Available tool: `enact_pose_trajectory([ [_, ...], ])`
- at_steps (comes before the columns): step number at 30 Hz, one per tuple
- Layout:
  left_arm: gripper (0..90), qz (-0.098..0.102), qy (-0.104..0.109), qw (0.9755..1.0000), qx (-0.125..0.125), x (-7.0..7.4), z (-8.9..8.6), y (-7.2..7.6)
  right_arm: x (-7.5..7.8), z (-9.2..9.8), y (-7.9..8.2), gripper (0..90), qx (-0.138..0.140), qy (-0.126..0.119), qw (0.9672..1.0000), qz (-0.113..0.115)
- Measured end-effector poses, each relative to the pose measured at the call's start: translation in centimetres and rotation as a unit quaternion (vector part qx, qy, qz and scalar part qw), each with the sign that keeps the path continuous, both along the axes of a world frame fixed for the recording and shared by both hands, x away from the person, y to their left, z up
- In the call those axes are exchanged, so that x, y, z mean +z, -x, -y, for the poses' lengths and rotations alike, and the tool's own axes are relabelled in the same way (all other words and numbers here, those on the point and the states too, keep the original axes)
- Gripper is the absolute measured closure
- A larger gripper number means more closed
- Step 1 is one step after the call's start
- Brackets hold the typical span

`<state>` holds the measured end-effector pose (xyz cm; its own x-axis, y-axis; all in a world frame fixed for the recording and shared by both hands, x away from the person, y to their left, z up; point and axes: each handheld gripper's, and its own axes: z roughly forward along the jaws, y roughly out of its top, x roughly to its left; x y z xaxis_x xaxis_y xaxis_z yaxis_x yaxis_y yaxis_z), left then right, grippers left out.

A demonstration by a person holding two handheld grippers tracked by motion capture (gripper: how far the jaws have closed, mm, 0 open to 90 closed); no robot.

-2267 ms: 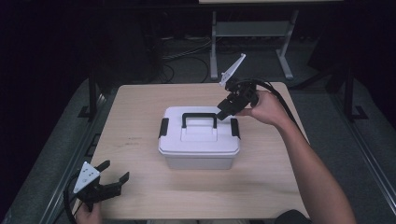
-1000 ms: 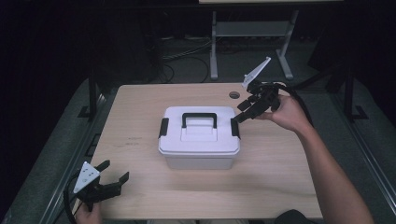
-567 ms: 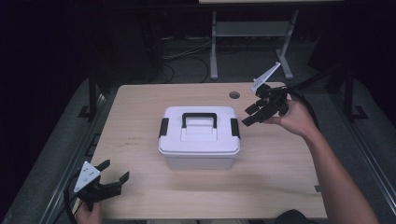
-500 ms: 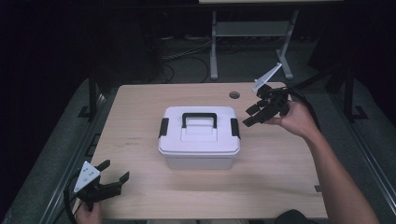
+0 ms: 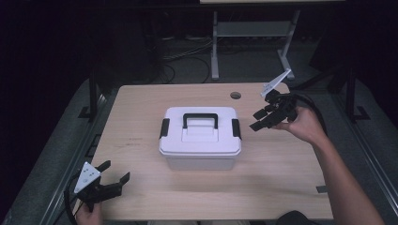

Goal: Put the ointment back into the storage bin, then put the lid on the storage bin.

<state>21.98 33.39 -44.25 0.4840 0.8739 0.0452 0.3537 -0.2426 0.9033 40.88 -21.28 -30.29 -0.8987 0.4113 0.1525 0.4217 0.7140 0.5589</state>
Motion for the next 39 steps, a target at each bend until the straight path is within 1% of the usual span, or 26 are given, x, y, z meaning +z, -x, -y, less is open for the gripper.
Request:
enact_pose_trajectory([
  [14, 13.4, 0.0, 0.0, 1.0, 0.001, 0.0, 0.0, 0.0, -1.6, 1.7, 0.4, 41.6, -0.013, 0.0, 0.9998, -0.013],
  [23, 13.4, 0.001, 0.0, 1.0, 0.0, 0.0, 0.1, 0.0, -2.5, 2.4, 0.9, 41.6, -0.019, -0.001, 0.9996, -0.022],
  [30, 13.4, -0.001, 0.002, 1.0, 0.0, 0.0, -0.1, 0.0, -3.6, 3.2, 1.2, 41.5, -0.026, 0.0, 0.9991, -0.032],
  [39, 13.4, 0.001, -0.001, 1.0, 0.0, 0.0, 0.1, 0.0, -5.3, 4.1, 1.6, 41.5, -0.033, -0.001, 0.9984, -0.046],
])
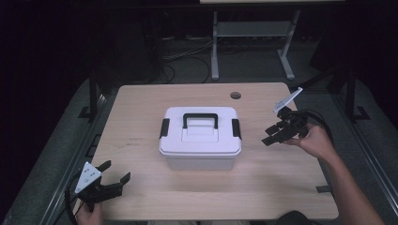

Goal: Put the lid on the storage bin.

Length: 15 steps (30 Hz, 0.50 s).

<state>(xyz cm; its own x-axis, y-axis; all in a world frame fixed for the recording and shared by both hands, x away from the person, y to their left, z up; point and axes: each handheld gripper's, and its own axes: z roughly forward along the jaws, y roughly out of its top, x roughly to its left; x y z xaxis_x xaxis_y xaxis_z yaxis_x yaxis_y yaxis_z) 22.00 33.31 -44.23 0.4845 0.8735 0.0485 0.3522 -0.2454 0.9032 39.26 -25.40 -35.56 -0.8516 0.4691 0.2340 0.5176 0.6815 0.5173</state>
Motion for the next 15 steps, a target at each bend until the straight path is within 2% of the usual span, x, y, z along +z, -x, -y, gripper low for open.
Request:
enact_pose_trajectory([
  [15, 13.4, 0.0, -0.001, 1.0, 0.001, 0.0, 0.0, 0.0, -2.0, 1.0, 0.8, 41.6, -0.004, 0.002, 0.9999, -0.01],
])
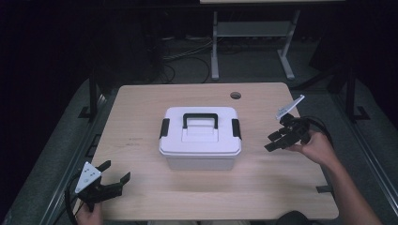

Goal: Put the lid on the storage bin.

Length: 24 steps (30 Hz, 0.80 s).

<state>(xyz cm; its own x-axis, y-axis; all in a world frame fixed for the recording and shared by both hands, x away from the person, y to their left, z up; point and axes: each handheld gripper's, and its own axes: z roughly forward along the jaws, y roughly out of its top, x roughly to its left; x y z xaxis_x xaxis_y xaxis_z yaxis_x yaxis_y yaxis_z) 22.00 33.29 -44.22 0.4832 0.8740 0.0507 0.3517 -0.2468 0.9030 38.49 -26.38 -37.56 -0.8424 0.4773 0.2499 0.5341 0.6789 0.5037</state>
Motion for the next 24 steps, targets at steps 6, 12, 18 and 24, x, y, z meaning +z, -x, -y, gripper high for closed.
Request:
enact_pose_trajectory([
  [6, 13.4, -0.001, -0.002, 1.0, 0.0, 0.0, 0.1, 0.1, -0.7, 0.3, 0.4, 41.6, -0.001, 0.0, 1.0, -0.005],
  [12, 13.4, 0.001, -0.001, 1.0, 0.002, 0.0, 0.1, 0.1, -1.5, 0.6, 0.8, 41.6, -0.001, 0.001, 1.0, -0.009],
  [18, 13.4, 0.0, -0.003, 1.0, 0.0, 0.1, 0.1, 0.2, -2.2, 1.0, 1.3, 41.6, -0.003, 0.001, 0.9999, -0.016],
  [24, 13.4, 0.0, -0.003, 1.0, 0.0, 0.1, 0.2, 0.2, -2.8, 1.5, 1.8, 41.6, -0.006, 0.004, 0.9997, -0.022],
])
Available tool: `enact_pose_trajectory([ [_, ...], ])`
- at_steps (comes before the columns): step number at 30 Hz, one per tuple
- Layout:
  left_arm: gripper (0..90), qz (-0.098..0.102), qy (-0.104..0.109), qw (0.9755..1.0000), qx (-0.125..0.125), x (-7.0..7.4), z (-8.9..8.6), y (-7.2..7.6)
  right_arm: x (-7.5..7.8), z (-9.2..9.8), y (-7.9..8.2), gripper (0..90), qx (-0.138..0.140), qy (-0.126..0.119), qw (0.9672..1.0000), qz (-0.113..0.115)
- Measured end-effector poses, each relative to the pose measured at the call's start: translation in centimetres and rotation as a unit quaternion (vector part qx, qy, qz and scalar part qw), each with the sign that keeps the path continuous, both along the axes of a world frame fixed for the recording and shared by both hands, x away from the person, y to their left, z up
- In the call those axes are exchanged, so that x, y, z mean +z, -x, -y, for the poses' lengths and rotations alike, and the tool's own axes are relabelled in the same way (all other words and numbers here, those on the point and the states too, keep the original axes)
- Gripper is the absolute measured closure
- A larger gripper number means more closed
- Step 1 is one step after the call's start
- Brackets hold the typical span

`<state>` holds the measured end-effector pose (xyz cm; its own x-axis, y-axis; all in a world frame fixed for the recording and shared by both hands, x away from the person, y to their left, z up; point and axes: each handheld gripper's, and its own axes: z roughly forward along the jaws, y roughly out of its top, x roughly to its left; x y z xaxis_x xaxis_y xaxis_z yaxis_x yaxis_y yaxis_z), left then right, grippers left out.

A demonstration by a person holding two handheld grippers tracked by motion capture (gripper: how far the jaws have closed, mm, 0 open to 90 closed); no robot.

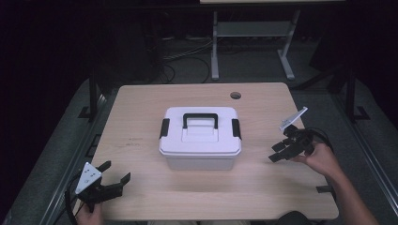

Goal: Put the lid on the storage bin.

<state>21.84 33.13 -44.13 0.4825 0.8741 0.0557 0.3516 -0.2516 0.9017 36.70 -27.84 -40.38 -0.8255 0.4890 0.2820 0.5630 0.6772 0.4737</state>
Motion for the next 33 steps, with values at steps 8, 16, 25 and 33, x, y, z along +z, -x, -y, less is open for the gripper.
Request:
enact_pose_trajectory([
  [8, 13.4, 0.0, 0.0, 1.0, -0.001, 0.0, 0.1, 0.0, -0.6, 0.6, 0.6, 41.5, -0.006, -0.003, 1.0, -0.005],
  [16, 13.4, 0.0, 0.0, 1.0, -0.001, 0.0, 0.0, 0.0, -1.1, 1.1, 1.2, 41.2, -0.009, -0.007, 0.9999, -0.008],
  [25, 13.4, 0.001, -0.001, 1.0, -0.001, 0.0, 0.1, 0.0, -1.7, 1.7, 2.1, 41.2, -0.01, -0.012, 0.9998, -0.011],
  [33, 13.4, 0.001, -0.003, 1.0, -0.002, 0.0, 0.2, 0.0, -1.8, 2.2, 2.7, 41.1, -0.013, -0.015, 0.9997, -0.013],
])
